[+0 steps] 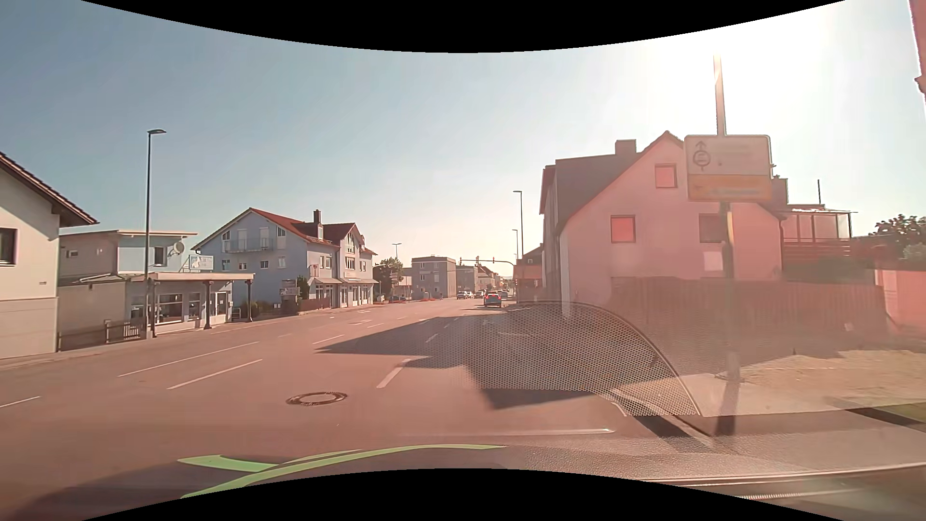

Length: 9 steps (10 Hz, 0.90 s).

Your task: Follow the waypoints while adhering to traffic rules and regulations

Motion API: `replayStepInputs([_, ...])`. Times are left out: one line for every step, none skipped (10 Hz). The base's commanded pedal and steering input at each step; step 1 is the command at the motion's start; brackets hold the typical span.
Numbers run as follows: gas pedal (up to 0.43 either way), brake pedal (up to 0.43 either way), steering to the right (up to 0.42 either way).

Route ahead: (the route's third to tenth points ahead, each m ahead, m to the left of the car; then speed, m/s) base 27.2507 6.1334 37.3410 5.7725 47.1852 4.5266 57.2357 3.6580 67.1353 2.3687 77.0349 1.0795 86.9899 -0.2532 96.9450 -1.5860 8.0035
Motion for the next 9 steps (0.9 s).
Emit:
replayStepInputs([0.028, 0.0, 0.009])
replayStepInputs([0.039, 0.0, 0.01])
replayStepInputs([0.039, 0.0, 0.012])
replayStepInputs([0.039, 0.0, 0.012])
replayStepInputs([0.047, 0.0, 0.013])
replayStepInputs([0.047, 0.0, 0.014])
replayStepInputs([0.059, 0.0, 0.015])
replayStepInputs([0.067, 0.0, 0.016])
replayStepInputs([0.067, 0.0, 0.019])
